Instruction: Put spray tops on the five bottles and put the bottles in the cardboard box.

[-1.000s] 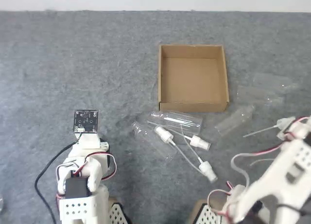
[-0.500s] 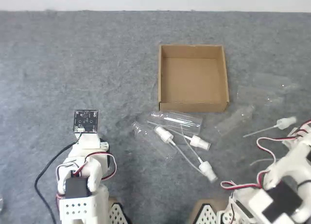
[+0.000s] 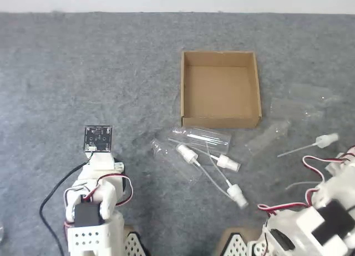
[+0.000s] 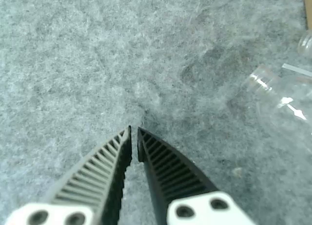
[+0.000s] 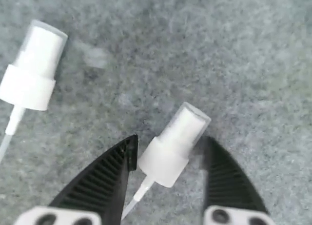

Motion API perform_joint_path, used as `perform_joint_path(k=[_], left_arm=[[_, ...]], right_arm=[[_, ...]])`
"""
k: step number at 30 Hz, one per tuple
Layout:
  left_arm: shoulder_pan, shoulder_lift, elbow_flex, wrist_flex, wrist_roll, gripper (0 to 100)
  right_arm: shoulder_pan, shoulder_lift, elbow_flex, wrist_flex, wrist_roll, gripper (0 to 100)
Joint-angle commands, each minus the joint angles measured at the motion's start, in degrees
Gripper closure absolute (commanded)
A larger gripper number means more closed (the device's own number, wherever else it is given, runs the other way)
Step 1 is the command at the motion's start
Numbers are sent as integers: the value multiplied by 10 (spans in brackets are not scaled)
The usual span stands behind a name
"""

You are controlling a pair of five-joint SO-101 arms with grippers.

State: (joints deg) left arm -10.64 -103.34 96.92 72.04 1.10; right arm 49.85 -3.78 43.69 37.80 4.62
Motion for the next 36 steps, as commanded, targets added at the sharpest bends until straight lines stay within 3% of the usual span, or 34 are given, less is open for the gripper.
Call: perform_joint_path(k=[1,5,10,13,19,27,31,36], left_arm=[[-3,-10,-4,3,6,988],[-3,-10,-4,3,6,988],[-3,-10,-4,3,6,988],[-3,-10,-4,3,6,988],[-3,-10,-4,3,6,988],[-3,-10,-4,3,6,988],[-3,-10,-4,3,6,988],[-3,-10,-4,3,6,988]], right_arm=[[5,-7,-37,-11,0,911],[4,-11,-37,-34,70,992],[1,-12,-40,-65,169,993],[-5,-12,-70,-64,184,992],[-56,-12,-207,94,189,992],[-196,-12,-421,335,186,992],[-302,-12,-503,430,184,992],[-451,-12,-574,484,120,992]])
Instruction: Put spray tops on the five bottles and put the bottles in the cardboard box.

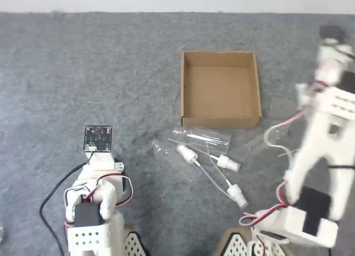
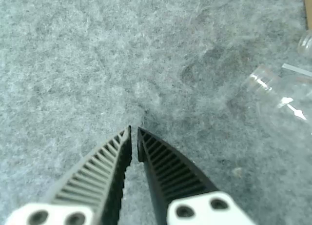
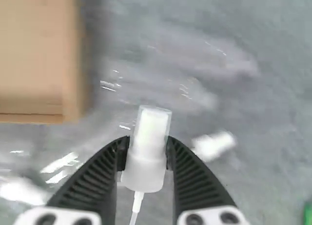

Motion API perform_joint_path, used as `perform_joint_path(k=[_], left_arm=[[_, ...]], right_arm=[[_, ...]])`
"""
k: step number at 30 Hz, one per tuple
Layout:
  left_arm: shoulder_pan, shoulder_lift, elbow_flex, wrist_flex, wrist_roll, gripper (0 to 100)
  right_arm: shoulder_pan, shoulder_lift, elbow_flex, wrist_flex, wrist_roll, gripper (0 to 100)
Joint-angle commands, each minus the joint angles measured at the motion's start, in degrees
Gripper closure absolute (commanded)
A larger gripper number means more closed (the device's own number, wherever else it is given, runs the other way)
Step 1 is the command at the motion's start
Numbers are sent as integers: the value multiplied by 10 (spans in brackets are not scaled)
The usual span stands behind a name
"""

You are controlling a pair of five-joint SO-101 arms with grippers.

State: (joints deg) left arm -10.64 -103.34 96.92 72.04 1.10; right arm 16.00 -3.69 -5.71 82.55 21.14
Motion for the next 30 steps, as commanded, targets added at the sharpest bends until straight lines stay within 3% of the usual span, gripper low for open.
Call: perform_joint_path(k=[1,7,14,23,30], left_arm=[[-3,-10,-4,3,6,988],[-3,-10,-4,3,6,988],[-3,-10,-4,3,6,988],[-3,-10,-4,3,6,988],[-3,-10,-4,3,6,988]], right_arm=[[-145,-12,-91,39,-54,992],[-330,2,-118,7,-120,992],[-468,88,-120,-102,-196,992],[-568,214,-120,-188,-316,989],[-575,269,-120,-207,-434,988]])
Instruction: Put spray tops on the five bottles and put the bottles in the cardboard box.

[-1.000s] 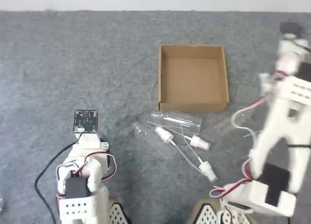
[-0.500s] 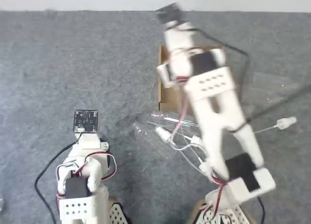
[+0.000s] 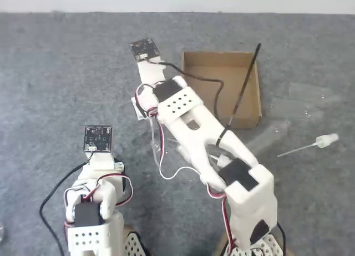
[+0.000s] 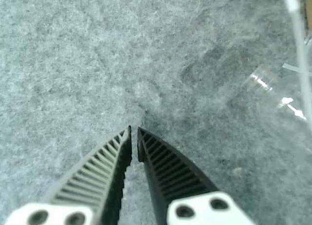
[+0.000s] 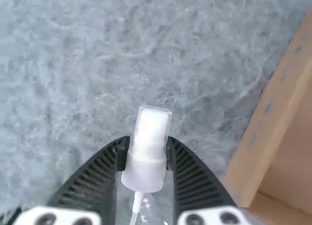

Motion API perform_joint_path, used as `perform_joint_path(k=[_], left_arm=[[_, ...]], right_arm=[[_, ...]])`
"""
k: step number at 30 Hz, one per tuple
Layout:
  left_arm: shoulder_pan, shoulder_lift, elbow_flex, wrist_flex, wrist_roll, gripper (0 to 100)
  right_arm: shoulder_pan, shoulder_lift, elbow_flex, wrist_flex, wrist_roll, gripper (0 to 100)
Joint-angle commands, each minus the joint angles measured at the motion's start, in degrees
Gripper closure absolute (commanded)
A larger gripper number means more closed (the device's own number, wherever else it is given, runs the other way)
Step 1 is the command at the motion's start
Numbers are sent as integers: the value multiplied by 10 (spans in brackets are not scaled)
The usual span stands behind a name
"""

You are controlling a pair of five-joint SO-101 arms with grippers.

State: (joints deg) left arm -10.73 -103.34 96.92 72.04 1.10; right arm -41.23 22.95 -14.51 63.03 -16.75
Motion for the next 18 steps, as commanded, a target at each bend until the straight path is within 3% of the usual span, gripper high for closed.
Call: perform_joint_path(k=[1,12,18], left_arm=[[-2,-10,-4,3,6,988],[-2,-10,-4,3,6,988],[-2,-10,-4,3,6,988]], right_arm=[[-3,7,-33,-11,-64,988],[-7,21,-32,21,-70,985],[-22,21,-32,71,-72,836]])
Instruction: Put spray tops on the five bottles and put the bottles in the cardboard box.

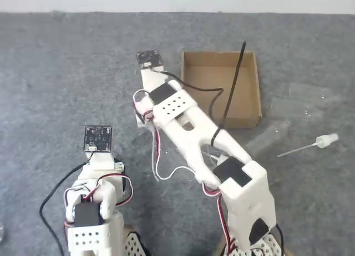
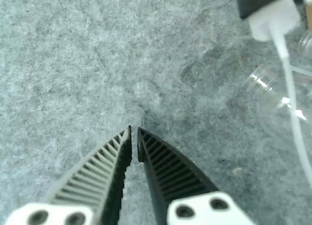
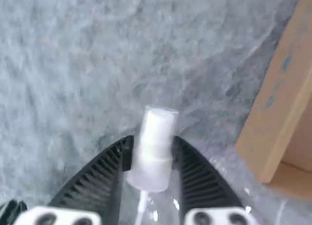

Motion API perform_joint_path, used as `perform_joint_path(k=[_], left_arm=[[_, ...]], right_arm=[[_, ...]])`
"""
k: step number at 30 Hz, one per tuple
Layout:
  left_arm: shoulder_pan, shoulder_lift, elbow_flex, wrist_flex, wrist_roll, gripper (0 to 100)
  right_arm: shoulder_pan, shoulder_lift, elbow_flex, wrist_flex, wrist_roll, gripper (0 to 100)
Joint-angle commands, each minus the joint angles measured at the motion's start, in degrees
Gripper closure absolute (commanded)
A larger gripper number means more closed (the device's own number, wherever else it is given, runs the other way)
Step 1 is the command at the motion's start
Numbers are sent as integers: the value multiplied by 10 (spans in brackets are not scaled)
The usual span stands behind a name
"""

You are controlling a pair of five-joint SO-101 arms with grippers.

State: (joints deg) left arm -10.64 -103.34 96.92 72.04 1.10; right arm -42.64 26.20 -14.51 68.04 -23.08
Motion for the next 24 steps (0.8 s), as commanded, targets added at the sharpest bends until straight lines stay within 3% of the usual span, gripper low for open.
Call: perform_joint_path(k=[1,12,16,24], left_arm=[[-3,-10,-4,3,6,988],[-3,-10,-4,3,6,988],[-3,-10,-4,3,6,988],[-3,-10,-4,3,6,988]], right_arm=[[-9,-12,-32,20,-9,818],[21,-43,-52,67,1,808],[62,-91,-81,134,60,811],[108,-182,-91,228,218,955]])
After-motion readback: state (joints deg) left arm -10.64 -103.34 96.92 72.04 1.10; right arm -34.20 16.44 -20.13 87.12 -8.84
